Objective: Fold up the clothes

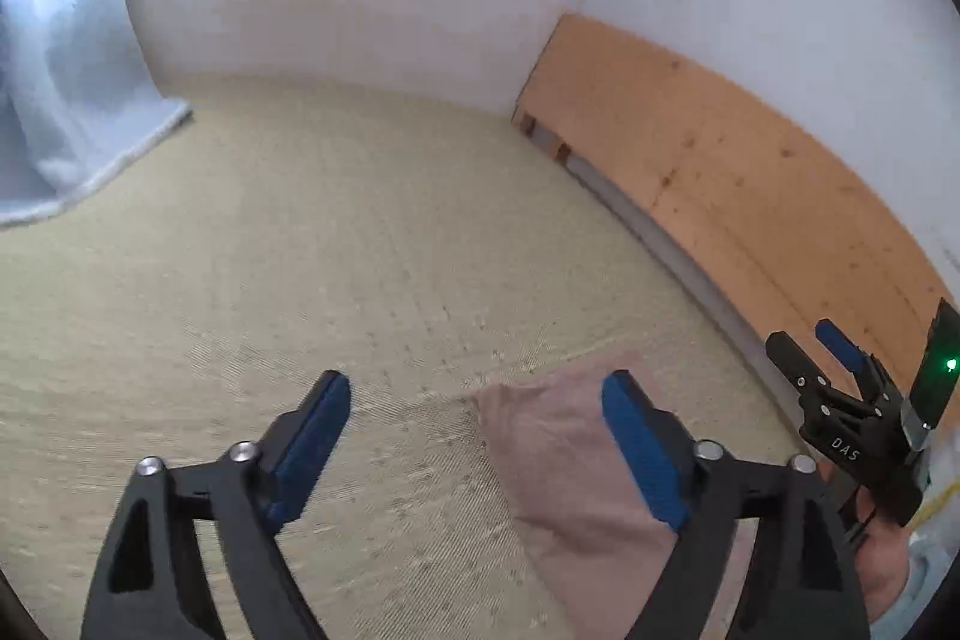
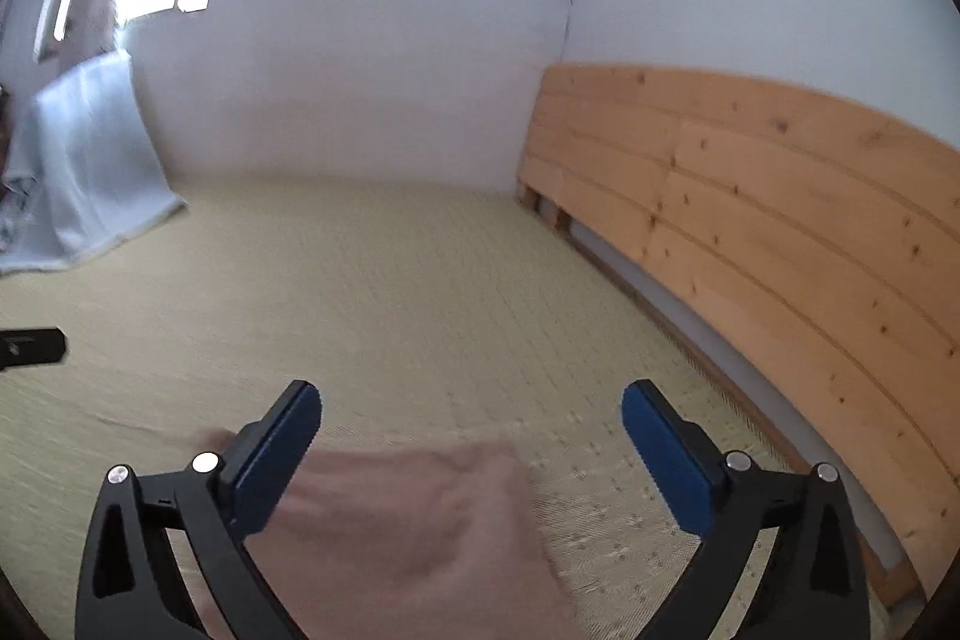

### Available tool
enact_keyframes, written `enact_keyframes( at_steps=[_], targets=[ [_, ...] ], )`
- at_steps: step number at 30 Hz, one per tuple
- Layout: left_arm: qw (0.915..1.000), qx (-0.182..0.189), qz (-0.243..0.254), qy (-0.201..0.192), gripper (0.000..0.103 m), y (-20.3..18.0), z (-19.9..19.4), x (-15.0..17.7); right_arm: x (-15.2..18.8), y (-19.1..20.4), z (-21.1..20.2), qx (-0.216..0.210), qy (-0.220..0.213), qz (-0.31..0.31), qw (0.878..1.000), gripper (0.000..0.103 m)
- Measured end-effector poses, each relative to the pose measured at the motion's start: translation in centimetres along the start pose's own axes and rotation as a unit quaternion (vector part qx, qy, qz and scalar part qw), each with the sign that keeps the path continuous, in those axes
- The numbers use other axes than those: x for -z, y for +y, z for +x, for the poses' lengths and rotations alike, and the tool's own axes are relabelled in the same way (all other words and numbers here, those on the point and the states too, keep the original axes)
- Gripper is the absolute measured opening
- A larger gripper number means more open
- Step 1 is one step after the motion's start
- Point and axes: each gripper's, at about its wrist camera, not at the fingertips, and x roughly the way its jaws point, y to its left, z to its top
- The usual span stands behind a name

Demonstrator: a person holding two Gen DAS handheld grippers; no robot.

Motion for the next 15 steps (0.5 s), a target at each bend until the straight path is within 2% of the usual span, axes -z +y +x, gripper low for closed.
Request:
enact_keyframes(
  at_steps=[5, 8, 15],
  targets=[
    [0.9996, 0.0, 0.004, -0.029, 0.089, 1.9, -8.5, -0.6, -3.8, 4.1, -7.9, -0.019, -0.017, -0.008, 1.0, 0.103],
    [0.9981, -0.021, 0.028, -0.051, 0.089, 2.7, -13.1, -0.4, -5.3, 7.4, -12.2, -0.038, -0.027, -0.013, 0.999, 0.103],
    [0.9928, -0.06, 0.044, -0.093, 0.089, 6.1, -24.5, 3.1, -7.3, 16.1, -21.1, -0.078, -0.05, -0.022, 0.995, 0.103]
  ],
)
